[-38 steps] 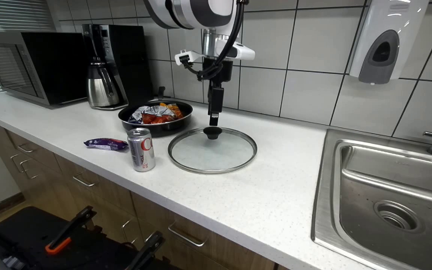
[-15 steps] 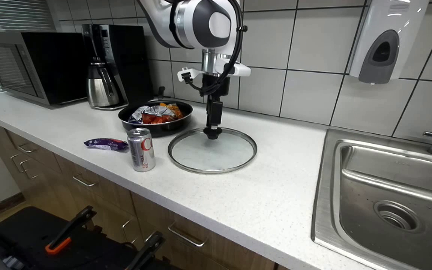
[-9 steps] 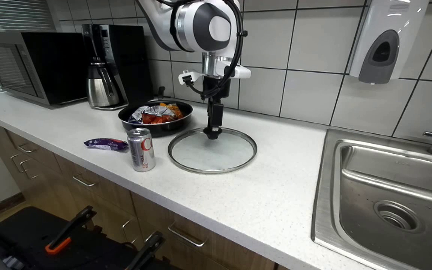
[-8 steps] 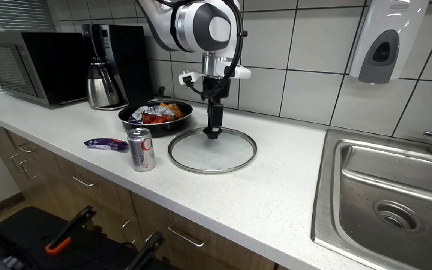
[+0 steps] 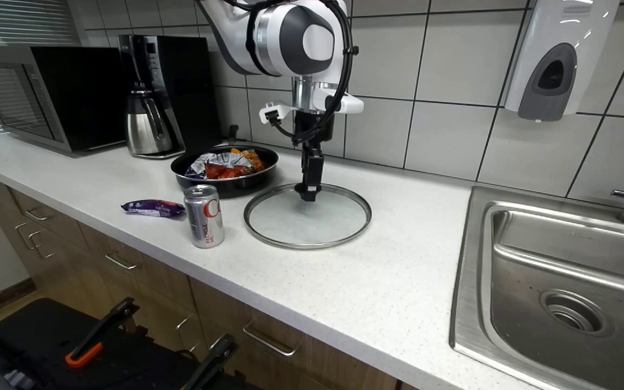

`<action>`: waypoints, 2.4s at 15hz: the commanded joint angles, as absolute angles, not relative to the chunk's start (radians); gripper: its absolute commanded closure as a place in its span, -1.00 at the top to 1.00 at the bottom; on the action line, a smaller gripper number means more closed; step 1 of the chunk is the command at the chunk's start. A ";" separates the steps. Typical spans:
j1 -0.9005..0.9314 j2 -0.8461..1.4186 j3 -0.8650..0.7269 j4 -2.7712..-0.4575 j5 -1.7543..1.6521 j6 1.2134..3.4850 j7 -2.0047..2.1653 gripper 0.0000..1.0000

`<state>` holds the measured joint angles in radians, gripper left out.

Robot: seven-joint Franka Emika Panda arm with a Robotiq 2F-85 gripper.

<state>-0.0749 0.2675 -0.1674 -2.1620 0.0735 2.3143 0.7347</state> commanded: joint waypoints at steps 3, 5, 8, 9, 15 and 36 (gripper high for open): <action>-0.064 0.202 -0.180 -2.187 0.049 2.328 0.758 -0.22; -0.066 0.174 -0.181 -2.193 0.047 2.314 0.748 -0.22; -0.076 0.150 -0.182 -2.178 0.048 2.278 0.732 -0.22; -0.079 0.143 -0.182 -2.171 0.049 2.263 0.721 -0.22; -0.086 0.102 -0.171 -2.148 0.053 2.166 0.642 -0.22; 0.077 0.313 -0.046 -1.773 -0.002 1.971 0.669 -0.22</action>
